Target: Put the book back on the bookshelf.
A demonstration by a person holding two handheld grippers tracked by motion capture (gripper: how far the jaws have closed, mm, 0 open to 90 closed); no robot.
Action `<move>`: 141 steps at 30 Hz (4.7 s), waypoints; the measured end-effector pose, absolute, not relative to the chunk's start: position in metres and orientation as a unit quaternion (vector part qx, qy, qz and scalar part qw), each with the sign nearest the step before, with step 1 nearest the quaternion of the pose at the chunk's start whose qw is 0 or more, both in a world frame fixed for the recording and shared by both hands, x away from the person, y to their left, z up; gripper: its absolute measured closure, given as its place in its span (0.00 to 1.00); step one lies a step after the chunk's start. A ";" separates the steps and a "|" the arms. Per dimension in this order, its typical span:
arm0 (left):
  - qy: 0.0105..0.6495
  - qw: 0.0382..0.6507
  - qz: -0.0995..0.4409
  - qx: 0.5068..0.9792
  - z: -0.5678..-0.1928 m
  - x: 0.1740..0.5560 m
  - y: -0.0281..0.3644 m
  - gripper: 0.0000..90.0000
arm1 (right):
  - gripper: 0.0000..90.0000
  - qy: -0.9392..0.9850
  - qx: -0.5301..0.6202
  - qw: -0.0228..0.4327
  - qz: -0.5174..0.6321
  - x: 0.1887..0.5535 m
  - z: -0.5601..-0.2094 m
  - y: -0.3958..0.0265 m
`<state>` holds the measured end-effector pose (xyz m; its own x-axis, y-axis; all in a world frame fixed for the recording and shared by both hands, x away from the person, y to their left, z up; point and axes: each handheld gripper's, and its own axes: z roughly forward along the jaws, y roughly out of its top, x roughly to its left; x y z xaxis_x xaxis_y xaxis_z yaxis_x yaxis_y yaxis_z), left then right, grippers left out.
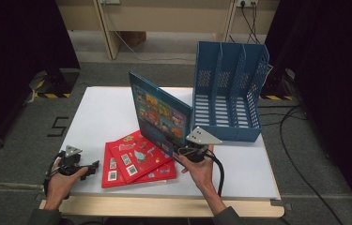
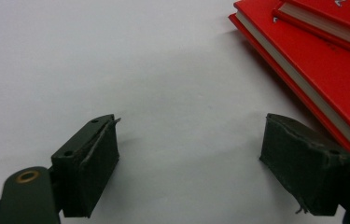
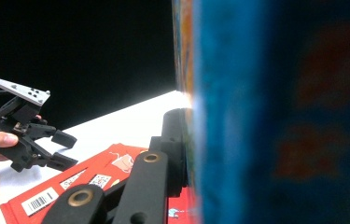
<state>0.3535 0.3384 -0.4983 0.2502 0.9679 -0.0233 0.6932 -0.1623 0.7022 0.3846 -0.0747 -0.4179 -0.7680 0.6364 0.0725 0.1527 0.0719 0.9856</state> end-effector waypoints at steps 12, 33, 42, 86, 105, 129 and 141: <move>0.569 0.309 0.224 0.728 -0.499 0.353 0.339 0.20 | 0.91 0.696 0.283 0.203 0.628 0.388 -0.417 -0.075; 0.569 0.308 0.225 0.728 -0.499 0.354 0.339 0.19 | 0.92 0.667 0.304 0.212 0.646 0.390 -0.389 -0.098; 0.568 0.308 0.226 0.728 -0.499 0.353 0.339 0.19 | 0.92 0.638 0.304 0.260 0.658 0.394 -0.350 -0.123; 0.568 0.312 0.228 0.727 -0.500 0.353 0.339 0.19 | 0.92 0.565 0.435 0.402 0.574 0.486 -0.332 -0.167; 0.569 0.315 0.230 0.724 -0.500 0.352 0.338 0.19 | 0.92 0.564 0.470 0.405 0.544 0.521 -0.362 -0.145; 0.569 0.312 0.232 0.724 -0.500 0.351 0.338 0.19 | 0.90 0.588 0.494 0.390 0.509 0.527 -0.386 -0.126; 0.570 0.314 0.231 0.723 -0.500 0.351 0.338 0.19 | 0.84 0.612 0.478 0.393 0.492 0.519 -0.383 -0.117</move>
